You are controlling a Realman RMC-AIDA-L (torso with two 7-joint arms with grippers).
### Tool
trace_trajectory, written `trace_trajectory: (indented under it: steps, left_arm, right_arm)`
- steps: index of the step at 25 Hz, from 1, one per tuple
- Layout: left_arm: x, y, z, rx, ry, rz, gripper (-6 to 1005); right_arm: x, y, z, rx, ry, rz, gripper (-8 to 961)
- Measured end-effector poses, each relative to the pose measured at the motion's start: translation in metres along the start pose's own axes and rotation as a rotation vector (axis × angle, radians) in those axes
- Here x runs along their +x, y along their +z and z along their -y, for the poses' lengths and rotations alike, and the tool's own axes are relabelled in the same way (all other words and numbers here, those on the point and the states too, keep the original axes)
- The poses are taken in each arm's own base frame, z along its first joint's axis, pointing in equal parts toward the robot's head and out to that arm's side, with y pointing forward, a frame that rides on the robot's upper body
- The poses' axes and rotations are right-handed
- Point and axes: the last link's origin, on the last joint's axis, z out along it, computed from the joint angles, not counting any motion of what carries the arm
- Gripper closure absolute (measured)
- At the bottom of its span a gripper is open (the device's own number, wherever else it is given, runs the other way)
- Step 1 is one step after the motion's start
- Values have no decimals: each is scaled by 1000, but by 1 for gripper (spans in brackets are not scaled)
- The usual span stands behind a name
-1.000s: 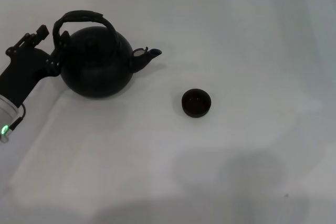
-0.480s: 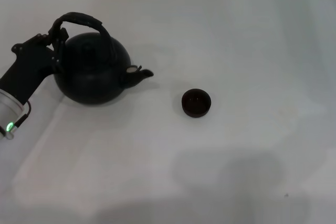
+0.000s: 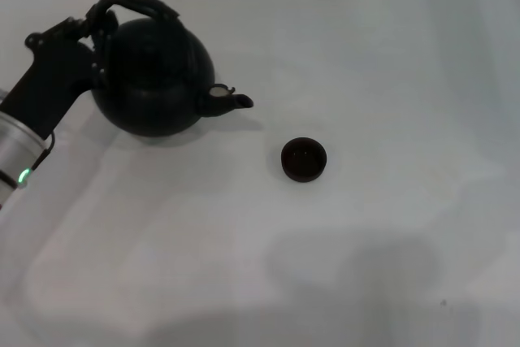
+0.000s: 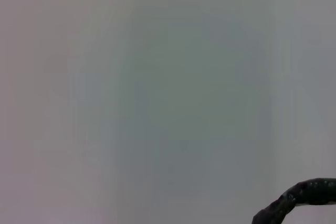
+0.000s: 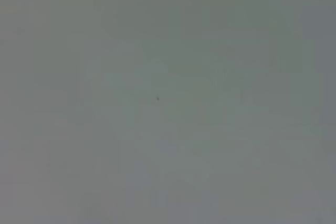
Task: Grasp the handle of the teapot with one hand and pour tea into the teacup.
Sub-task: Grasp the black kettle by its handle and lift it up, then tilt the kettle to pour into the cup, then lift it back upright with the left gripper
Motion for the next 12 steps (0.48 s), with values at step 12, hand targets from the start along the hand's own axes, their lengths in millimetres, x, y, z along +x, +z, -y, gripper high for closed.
trace_trajectory:
  steps: [12]
  left_arm:
    - [12,25,-24,-115,260,-64,881]
  right_arm:
    - [5,-2,-1,1,8,-12,102]
